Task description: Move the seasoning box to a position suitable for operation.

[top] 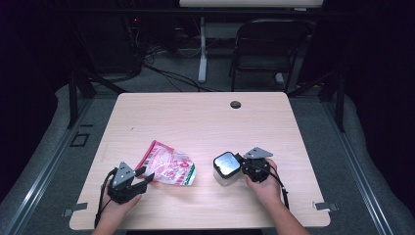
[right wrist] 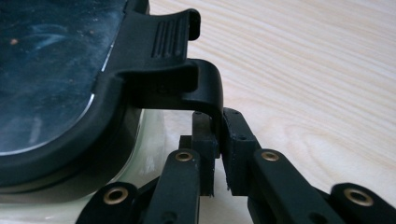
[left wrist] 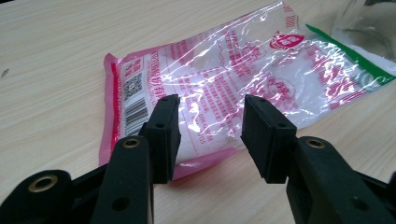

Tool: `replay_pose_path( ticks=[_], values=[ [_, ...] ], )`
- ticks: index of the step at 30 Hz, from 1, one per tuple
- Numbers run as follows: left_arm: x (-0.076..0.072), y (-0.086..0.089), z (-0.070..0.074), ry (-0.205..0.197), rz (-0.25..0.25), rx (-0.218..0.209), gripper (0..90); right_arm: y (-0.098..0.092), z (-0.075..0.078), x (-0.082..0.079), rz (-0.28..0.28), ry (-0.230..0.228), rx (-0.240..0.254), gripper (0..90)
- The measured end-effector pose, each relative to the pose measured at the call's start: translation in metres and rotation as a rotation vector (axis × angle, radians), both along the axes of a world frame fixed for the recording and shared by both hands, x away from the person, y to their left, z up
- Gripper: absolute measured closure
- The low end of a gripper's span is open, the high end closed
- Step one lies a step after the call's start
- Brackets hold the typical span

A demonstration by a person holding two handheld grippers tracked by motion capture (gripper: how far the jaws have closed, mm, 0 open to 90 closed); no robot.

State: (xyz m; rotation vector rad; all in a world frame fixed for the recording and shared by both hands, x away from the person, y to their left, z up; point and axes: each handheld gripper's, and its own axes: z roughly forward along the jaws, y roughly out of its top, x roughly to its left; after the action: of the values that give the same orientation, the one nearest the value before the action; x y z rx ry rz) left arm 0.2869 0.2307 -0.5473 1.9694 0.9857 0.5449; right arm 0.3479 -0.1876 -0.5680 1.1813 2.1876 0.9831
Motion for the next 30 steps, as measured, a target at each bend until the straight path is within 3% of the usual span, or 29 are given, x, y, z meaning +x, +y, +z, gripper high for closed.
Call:
replay_pose_path(
  ticks=[2, 6, 8, 9, 10, 13, 15, 16, 17, 18, 23, 27, 30],
  values=[
    [0.000, -0.007, 0.000, 0.007, -0.010, -0.021, 56.5, 0.004, 0.001, -0.004, -0.006, 0.002, 0.004, 84.1],
    [-0.002, -0.023, 0.001, -0.006, -0.034, -0.007, 54.8, 0.006, 0.001, -0.008, -0.009, 0.003, 0.003, 84.1],
    [-0.003, -0.040, 0.006, -0.060, -0.084, 0.043, 52.7, 0.009, 0.002, -0.012, -0.027, 0.002, -0.011, 84.4],
    [-0.003, -0.040, 0.006, -0.060, -0.084, 0.043, 53.2, 0.009, 0.002, -0.012, -0.027, 0.002, -0.011, 84.4],
    [0.001, -0.052, 0.010, -0.072, -0.110, 0.057, 53.9, 0.011, 0.001, -0.015, -0.040, -0.004, -0.012, 84.7],
    [0.007, -0.064, 0.013, -0.052, -0.140, 0.034, 58.8, 0.012, 0.002, -0.021, -0.048, 0.003, -0.026, 84.5],
    [0.016, -0.083, 0.014, -0.005, -0.176, 0.022, 62.4, 0.013, 0.001, -0.024, -0.050, 0.003, -0.017, 84.1],
    [0.016, -0.083, 0.014, -0.005, -0.176, 0.022, 64.7, 0.013, 0.001, -0.026, -0.056, 0.003, -0.018, 83.9],
    [0.020, -0.093, 0.011, 0.040, -0.204, -0.006, 67.3, 0.012, 0.002, -0.028, -0.058, 0.010, -0.020, 83.6],
    [0.020, -0.097, 0.009, 0.052, -0.216, -0.014, 68.6, 0.012, 0.002, -0.029, -0.058, 0.009, -0.011, 83.3],
    [0.013, -0.108, 0.000, 0.074, -0.275, 0.011, 78.5, 0.007, 0.004, -0.037, -0.046, -0.005, 0.036, 79.0],
    [0.013, -0.113, 0.001, 0.083, -0.299, -0.012, 84.1, 0.005, 0.005, -0.045, -0.015, -0.012, 0.028, 78.7],
    [0.012, -0.119, 0.001, 0.078, -0.306, 0.004, 85.2, 0.004, 0.006, -0.049, -0.003, -0.021, 0.016, 78.6]
  ],
)
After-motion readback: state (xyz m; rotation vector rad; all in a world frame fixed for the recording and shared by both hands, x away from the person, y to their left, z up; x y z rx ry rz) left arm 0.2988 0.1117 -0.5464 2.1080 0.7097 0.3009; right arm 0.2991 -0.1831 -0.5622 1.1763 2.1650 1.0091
